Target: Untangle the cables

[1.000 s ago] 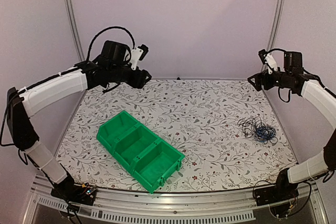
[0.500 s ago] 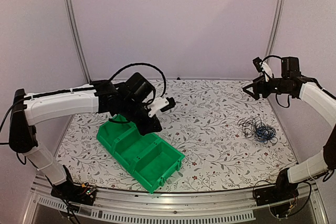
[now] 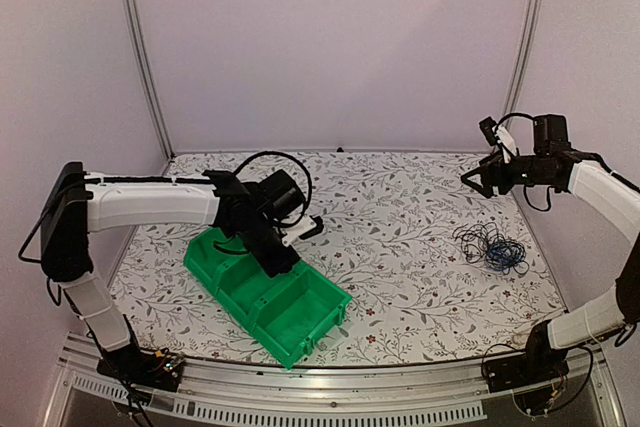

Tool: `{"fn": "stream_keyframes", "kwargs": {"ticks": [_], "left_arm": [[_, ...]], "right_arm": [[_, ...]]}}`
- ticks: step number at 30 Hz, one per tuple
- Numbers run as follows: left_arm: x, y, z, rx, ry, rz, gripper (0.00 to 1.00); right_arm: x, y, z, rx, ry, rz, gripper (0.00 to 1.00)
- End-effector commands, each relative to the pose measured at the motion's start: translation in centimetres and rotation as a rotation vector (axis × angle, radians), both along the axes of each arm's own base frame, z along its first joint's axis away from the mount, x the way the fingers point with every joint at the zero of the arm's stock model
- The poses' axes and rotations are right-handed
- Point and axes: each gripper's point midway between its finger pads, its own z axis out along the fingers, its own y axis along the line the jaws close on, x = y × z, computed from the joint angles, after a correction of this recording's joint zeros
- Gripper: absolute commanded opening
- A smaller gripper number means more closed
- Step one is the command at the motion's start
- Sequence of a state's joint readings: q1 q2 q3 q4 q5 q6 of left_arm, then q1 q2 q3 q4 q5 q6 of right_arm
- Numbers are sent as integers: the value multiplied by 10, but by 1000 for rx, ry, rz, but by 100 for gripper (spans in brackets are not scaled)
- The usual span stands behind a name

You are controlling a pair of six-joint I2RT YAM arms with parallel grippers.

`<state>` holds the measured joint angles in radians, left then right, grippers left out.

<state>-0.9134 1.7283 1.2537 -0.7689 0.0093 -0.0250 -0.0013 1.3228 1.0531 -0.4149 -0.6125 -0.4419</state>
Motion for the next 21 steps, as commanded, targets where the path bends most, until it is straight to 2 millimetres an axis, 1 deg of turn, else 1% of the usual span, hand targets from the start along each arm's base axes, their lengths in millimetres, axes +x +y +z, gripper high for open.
{"fn": "stream_keyframes", "kwargs": {"ticks": [1, 4, 8, 9, 10, 11, 12, 13, 16, 17, 19, 21], "left_arm": [[28, -2, -9, -30, -18, 76, 0], [57, 8, -14, -27, -46, 131, 0], [114, 17, 0, -50, -183, 206, 0], [127, 19, -1, -69, -188, 226, 0], [142, 21, 4, -101, -196, 248, 0], [154, 23, 2, -118, -192, 267, 0], [165, 24, -4, -129, -178, 282, 0], [175, 22, -6, -147, -173, 290, 0], [190, 5, -8, -225, -139, 281, 0], [194, -3, -4, -255, -132, 275, 0], [195, -10, -3, -280, -115, 284, 0], [191, -15, 3, -281, -128, 280, 0]], "right_arm": [[-3, -2, 2, -8, -6, 2, 90], [-2, -2, 2, -15, -1, 4, 90], [1, -8, -1, -41, -3, -22, 91], [3, -10, -2, -46, -4, -35, 91], [5, -12, -3, -49, 2, -56, 92], [6, -14, -4, -41, 16, -75, 92], [7, -15, -6, -36, 27, -81, 92], [8, -16, -7, -36, 32, -84, 92], [11, -21, -11, -49, 40, -99, 93], [12, -23, -13, -52, 46, -104, 93], [12, -24, -14, -60, 51, -106, 93], [11, -25, -14, -68, 51, -106, 93]]}}
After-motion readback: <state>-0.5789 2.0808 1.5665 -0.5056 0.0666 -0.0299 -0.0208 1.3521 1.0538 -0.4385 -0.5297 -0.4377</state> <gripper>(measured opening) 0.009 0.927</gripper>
